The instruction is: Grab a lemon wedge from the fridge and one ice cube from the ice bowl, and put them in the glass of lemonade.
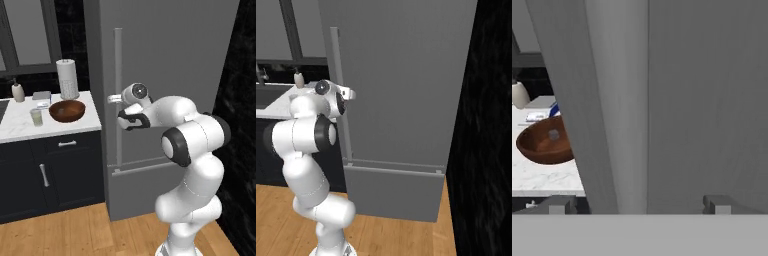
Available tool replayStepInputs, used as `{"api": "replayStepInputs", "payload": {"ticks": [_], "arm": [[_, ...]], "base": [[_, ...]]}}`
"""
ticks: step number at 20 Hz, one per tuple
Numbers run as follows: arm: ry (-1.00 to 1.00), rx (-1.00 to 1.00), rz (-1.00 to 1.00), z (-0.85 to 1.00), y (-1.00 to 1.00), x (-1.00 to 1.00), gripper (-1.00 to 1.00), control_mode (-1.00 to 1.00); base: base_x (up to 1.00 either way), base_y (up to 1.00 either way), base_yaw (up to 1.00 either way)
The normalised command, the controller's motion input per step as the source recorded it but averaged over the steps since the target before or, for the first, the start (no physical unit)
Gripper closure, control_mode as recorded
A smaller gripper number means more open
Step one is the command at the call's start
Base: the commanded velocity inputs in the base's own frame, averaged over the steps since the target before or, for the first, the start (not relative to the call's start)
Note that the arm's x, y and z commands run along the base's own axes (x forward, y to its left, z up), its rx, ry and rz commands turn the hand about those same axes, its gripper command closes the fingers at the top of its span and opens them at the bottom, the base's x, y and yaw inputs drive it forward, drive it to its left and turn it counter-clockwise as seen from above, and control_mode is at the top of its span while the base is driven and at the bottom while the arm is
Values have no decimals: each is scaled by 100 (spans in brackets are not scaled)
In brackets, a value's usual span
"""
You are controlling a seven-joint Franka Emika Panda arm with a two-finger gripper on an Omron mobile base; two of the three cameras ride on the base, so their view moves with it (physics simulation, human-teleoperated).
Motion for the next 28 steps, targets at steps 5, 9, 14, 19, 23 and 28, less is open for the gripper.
{"api": "replayStepInputs", "payload": {"ticks": [5,9,14,19,23,28], "arm": [[0,0,0,-3,13,26,-100,-100],[0,0,0,-11,17,40,-100,-100],[0,0,0,-2,0,44,-100,-100],[0,0,0,0,0,26,100,-100],[0,0,0,0,0,5,100,-100],[-1,0,-1,1,-8,-21,100,-100]], "base": [[0,0,0],[0,0,0],[0,0,0],[0,0,0],[0,0,0],[0,0,0]]}}
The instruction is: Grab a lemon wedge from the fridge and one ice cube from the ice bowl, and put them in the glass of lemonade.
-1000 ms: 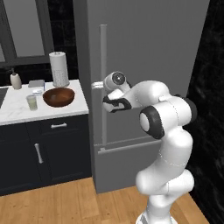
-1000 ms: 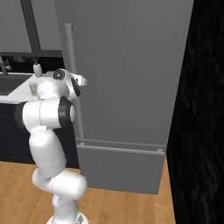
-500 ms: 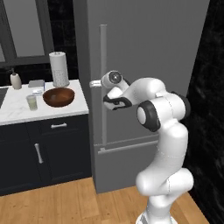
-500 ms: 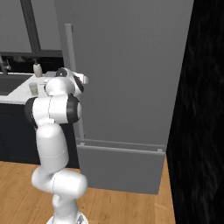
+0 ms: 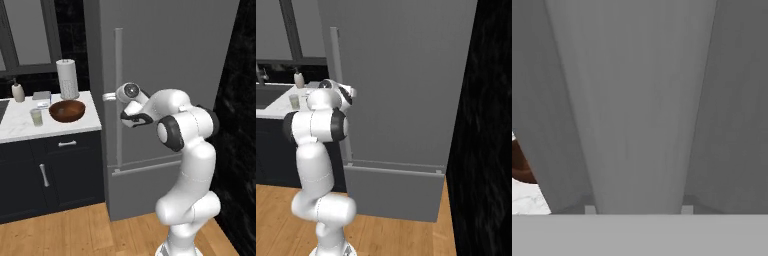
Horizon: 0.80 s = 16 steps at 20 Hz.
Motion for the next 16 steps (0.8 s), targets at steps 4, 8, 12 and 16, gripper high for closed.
{"api": "replayStepInputs", "payload": {"ticks": [4,8,12,16], "arm": [[-14,1,-11,23,-46,-97,100,-100],[-21,4,-19,39,-63,-100,100,-100],[-22,8,-27,73,-68,-100,100,-100],[-23,6,-30,100,-56,-100,-100,-100]], "base": [[0,0,0],[0,0,0],[0,0,0],[0,0,0]]}}
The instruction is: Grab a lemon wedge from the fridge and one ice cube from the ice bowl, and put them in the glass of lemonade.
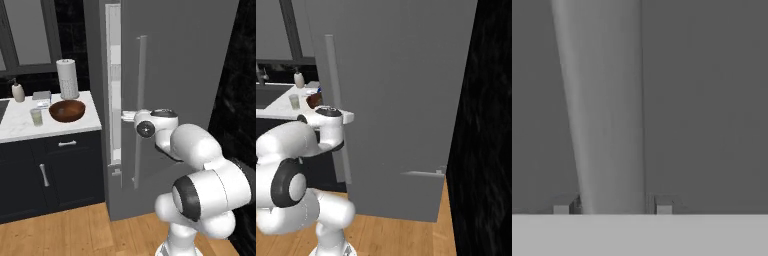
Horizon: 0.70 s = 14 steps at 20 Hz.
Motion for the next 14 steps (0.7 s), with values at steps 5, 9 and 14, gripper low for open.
{"api": "replayStepInputs", "payload": {"ticks": [5,9,14], "arm": [[-20,3,-24,100,-28,-100,-100,-100],[-14,-1,-2,100,48,-77,-100,-100],[-14,0,-6,100,58,-69,-100,-100]], "base": [[0,0,0],[0,0,0],[0,0,0]]}}
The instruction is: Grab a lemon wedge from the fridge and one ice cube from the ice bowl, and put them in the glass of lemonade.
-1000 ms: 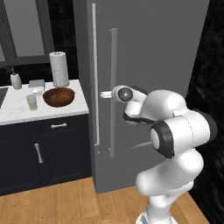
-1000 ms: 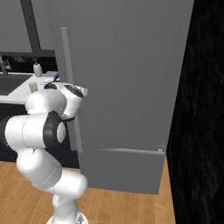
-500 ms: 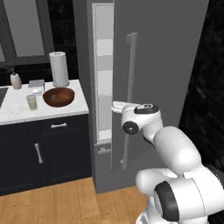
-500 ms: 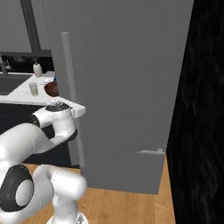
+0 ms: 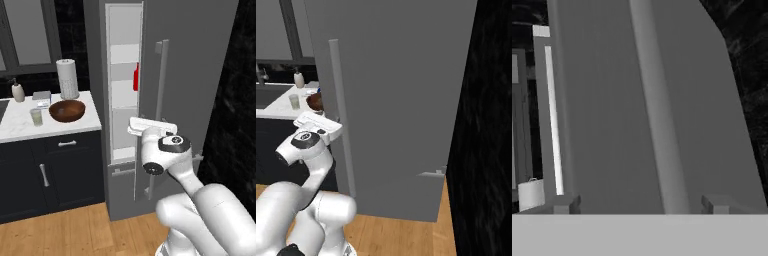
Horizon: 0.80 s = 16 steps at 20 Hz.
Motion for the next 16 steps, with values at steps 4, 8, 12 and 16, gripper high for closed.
{"api": "replayStepInputs", "payload": {"ticks": [4,8,12,16], "arm": [[1,-1,-5,100,39,-82,-100,-100],[14,-5,0,100,42,-98,-100,-100],[40,-9,0,100,91,-94,-100,-100],[49,-2,0,100,100,-78,-100,-100]], "base": [[0,0,0],[0,0,0],[0,0,0],[0,0,0]]}}
